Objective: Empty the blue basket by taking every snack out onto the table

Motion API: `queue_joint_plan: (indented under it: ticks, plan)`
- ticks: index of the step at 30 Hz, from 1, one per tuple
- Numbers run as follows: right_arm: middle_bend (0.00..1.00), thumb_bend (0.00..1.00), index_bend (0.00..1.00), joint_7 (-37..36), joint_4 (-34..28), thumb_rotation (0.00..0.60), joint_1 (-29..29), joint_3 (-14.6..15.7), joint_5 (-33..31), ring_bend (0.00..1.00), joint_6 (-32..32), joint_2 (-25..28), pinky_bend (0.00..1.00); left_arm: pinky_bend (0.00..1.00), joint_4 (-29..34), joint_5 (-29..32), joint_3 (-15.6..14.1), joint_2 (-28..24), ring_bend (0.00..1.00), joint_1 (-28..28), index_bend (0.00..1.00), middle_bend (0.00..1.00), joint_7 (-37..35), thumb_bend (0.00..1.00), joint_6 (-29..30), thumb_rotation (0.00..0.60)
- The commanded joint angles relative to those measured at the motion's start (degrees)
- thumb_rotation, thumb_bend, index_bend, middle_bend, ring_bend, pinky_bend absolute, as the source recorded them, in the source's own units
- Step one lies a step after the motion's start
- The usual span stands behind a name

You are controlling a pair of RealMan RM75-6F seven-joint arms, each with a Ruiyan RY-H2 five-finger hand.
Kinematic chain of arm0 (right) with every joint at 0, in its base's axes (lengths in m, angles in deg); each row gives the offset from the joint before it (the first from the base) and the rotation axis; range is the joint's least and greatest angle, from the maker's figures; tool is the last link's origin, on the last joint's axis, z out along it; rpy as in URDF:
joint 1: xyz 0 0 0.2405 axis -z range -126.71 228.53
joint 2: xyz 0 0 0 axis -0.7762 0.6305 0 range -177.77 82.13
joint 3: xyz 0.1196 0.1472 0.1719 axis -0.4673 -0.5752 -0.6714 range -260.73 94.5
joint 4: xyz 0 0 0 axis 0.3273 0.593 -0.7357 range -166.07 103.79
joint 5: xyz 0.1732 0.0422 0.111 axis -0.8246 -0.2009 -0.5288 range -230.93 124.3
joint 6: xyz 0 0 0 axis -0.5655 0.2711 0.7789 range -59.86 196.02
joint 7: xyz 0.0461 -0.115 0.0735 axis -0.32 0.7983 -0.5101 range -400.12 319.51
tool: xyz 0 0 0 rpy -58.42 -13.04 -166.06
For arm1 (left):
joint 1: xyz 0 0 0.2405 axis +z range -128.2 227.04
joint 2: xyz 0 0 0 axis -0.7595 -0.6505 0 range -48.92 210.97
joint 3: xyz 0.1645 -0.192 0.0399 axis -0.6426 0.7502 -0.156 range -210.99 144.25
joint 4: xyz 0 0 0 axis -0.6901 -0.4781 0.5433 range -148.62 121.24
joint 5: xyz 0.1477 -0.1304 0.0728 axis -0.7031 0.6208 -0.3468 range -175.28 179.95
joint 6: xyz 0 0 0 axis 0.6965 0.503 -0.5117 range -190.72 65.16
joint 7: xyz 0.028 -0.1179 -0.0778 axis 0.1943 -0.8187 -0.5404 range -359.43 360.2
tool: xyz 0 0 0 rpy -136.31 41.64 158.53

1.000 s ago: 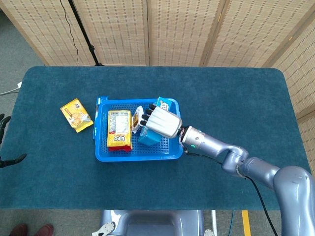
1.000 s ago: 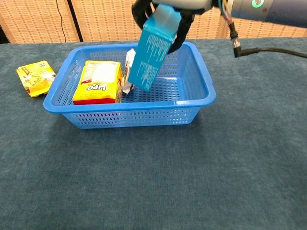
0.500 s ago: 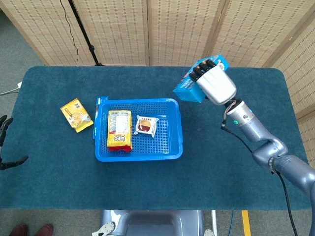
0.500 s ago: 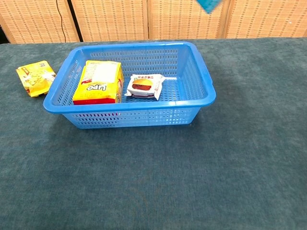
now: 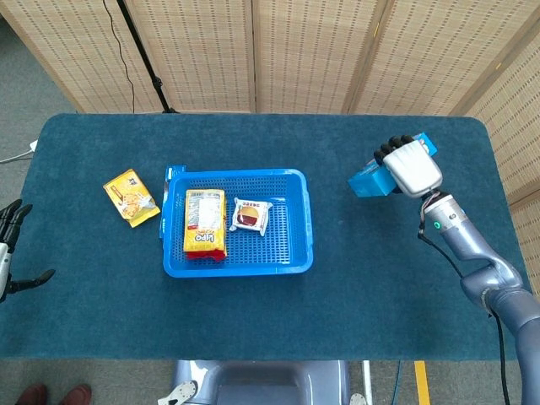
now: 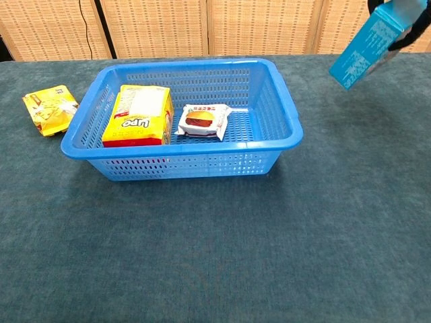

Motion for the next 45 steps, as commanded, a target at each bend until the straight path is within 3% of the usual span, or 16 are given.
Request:
queue_joint_plan:
  ticks: [1,3,7,12,17,25,31,36,45]
  plan:
    - [0.06,0.00,0.10,-2.5,-5.1,0.600,0.7,1.1,-0.5,0.01,3.6,1.3,0.08,0.00,0.0,0.1,0.0,0.0,0.00,0.0,0.00,0.00,0.0,0.00,0.0,0.600]
    - [0.00,0.00,0.06,-2.5,-10.6,0.600,0.7,1.2,-1.2,0.00,5.9,3.8,0.04,0.00,-0.4,-0.9,-0.1,0.1,0.00,-0.2,0.00,0.00,-0.5,0.00,0.1,0.600]
    - [0.00,0.00,0.02,0.8,-20.9,0.600,1.4,0.0,-2.5,0.00,5.4,8.7,0.02,0.00,-1.1,-2.3,-0.4,0.4,0.00,-0.7,0.00,0.00,-1.5,0.00,-0.6,0.600]
    - [0.00,0.00,0.01,3.9,-33.6,0.600,4.8,-1.8,-3.1,0.00,-1.2,16.3,0.02,0.00,0.0,-3.4,0.0,-0.3,0.00,-3.6,0.00,0.00,-1.2,0.00,-4.1,0.600]
    - [0.00,0.00,0.01,3.8,-41.7,0.600,10.2,-0.4,-0.2,0.00,-8.9,22.8,0.02,0.00,2.8,-5.1,1.0,-3.1,0.00,-8.7,0.00,0.00,-1.7,0.00,-10.9,0.600]
    - [0.00,0.00,0.02,-0.7,-40.7,0.600,20.1,3.2,3.6,0.00,-21.4,23.7,0.02,0.00,8.9,-3.1,3.6,-5.8,0.00,-18.0,0.00,0.00,1.9,0.00,-23.1,0.600]
    - [0.00,0.00,0.03,-3.5,-35.7,0.600,25.2,5.4,5.9,0.00,-26.4,21.2,0.02,0.00,13.6,8.9,6.0,-4.0,0.00,-25.8,0.00,0.00,14.3,0.00,-31.5,0.600]
    - [0.00,0.00,0.02,-6.0,-32.7,0.600,27.4,6.1,6.3,0.00,-27.4,18.7,0.02,0.00,13.1,17.9,6.4,1.1,0.00,-31.9,0.00,0.00,25.9,0.00,-32.6,0.600]
    - [0.00,0.00,0.02,-7.3,-31.4,0.600,30.8,5.7,6.3,0.00,-30.7,16.3,0.02,0.00,10.1,28.5,5.7,9.9,0.00,-38.8,0.00,0.00,35.7,0.00,-31.1,0.600]
